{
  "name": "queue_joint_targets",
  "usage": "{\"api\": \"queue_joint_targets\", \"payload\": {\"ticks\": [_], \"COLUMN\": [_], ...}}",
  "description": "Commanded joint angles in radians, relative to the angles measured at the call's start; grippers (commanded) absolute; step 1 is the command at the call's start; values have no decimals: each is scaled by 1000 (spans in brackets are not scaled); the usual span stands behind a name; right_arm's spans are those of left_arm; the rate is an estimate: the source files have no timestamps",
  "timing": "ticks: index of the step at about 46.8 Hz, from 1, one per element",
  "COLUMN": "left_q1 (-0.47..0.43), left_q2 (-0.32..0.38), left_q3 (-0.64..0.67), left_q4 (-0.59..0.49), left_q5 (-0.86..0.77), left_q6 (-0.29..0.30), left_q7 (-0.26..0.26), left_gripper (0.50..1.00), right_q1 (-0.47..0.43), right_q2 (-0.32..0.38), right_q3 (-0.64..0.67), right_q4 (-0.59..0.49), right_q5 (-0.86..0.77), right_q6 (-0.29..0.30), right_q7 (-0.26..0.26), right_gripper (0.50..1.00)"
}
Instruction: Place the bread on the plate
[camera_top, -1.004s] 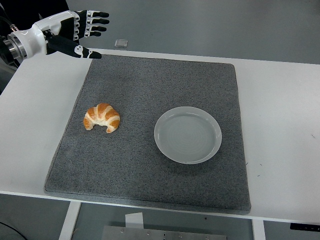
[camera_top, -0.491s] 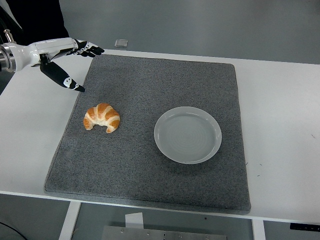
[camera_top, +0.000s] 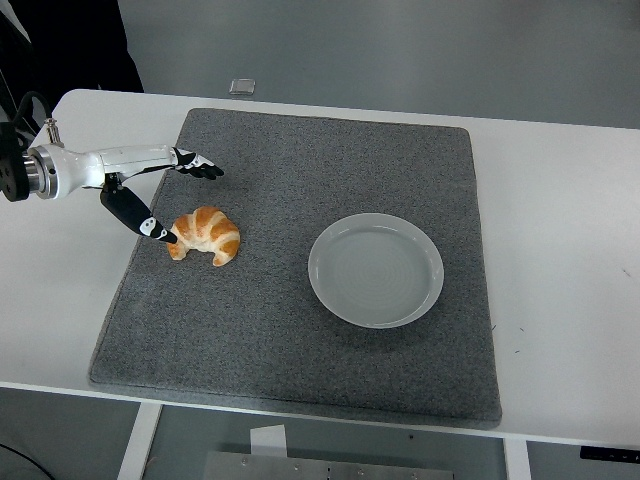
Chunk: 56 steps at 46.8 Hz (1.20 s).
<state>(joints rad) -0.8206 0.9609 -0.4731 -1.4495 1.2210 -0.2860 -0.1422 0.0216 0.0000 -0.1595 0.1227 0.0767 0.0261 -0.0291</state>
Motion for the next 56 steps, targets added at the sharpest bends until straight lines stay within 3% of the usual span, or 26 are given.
{"api": "queue_joint_targets", "payload": {"ticks": [1,8,18,42,52,56], "left_q1": [26,77,80,81,83,83], "left_q2": [-31,-96,-182,-191,-234,-234], "left_q3": [16,19,13,18,19,21], "left_q4": [14,64,182,210,259,267], "left_q5": [-1,2,-3,-5,2,5], "left_q6": [22,45,50,73,74,74], "left_q7": [-4,-7,-36,-43,-74,-86], "left_gripper": [958,960,960,947,936,870], "right_q1": [0,0,0,0,0,0], "right_q2": [0,0,0,0,0,0], "right_q3": [0,0,0,0,0,0], "right_q4": [0,0,0,0,0,0], "right_q5": [0,0,0,0,0,0], "right_q6": [0,0,0,0,0,0], "right_q7": [0,0,0,0,0,0], "right_gripper": [952,952,952,952,952,952]}}
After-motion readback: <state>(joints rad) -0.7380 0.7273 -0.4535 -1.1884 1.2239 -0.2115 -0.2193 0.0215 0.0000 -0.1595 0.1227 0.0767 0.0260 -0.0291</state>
